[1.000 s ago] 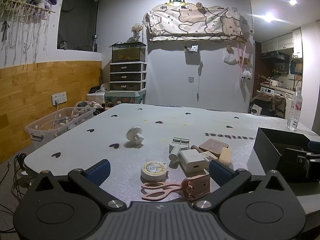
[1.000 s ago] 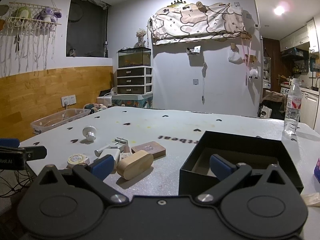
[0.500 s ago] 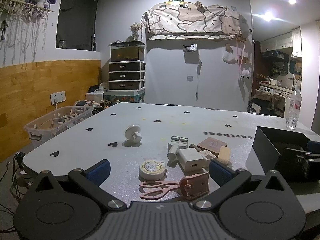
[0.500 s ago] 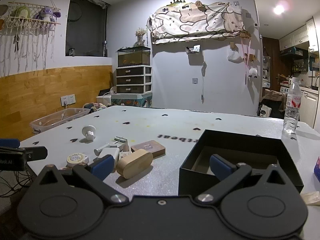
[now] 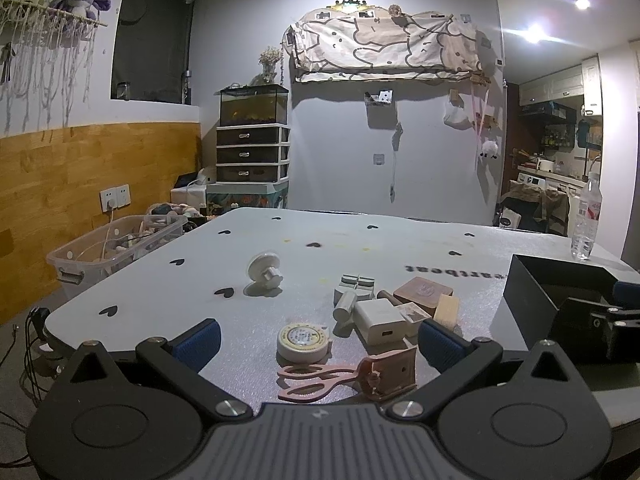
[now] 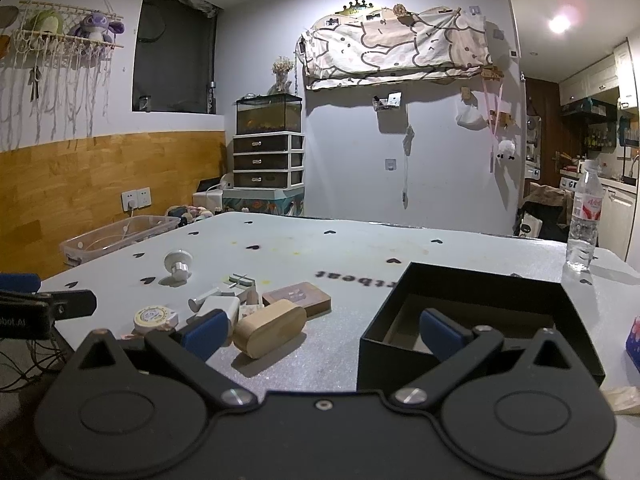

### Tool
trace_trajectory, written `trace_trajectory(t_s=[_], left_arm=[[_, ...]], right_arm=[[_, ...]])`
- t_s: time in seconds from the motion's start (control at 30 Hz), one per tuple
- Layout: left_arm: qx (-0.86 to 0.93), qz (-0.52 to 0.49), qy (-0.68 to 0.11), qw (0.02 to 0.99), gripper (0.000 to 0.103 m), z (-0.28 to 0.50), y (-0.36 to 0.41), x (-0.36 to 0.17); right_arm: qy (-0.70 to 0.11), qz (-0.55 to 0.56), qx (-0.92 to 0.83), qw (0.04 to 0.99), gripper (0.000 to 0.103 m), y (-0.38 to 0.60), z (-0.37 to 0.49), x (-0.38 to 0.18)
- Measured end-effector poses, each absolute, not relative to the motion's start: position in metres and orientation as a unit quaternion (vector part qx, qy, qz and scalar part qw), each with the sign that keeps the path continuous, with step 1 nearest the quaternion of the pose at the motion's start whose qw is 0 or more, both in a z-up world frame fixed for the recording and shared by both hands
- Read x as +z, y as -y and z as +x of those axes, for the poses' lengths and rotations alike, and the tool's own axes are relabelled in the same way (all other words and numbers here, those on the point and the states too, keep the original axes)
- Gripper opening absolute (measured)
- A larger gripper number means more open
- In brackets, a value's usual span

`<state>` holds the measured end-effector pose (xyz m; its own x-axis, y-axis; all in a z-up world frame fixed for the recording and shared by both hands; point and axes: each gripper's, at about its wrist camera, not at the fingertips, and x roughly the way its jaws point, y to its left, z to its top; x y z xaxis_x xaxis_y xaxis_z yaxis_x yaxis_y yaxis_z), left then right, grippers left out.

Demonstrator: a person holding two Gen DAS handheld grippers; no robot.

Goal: Organize rigid objects
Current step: 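Move the left tool to the pink scissors and close on them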

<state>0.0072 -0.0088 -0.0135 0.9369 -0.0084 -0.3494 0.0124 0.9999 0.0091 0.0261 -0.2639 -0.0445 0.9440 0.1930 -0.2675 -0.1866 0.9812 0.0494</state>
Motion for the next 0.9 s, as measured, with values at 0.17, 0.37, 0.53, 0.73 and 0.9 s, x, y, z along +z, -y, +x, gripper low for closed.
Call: trace_trajectory(t_s=[0.17,0.37,0.53,0.73,0.9], left_arm=[[-0.006,0.006,-0.178,0.984,0.103,0.007,0.008,-0.011],[-0.007,0.005,-0.184,0.983,0.103,0.011,0.011,-0.009],[-0.01,0.002,-0.193,0.981,0.103,0.021,0.014,-0.011],[-0.016,0.001,-0.207,0.978,0.103,0.034,0.018,-0.015],[-0.023,-0.002,-0.221,0.975,0.103,0.046,0.022,-0.022]], right_arm=[[-0.137,0.009,0.092,0.986,0.103,0.263,0.023,-0.04],[-0.13,0.011,0.079,0.988,0.103,0.272,0.021,-0.034],[-0.13,0.009,0.067,0.989,0.103,0.283,0.025,-0.024],[-0.124,0.012,0.045,0.991,0.103,0.306,0.03,-0.014],[-0.128,0.016,0.02,0.991,0.103,0.328,0.036,-0.008]])
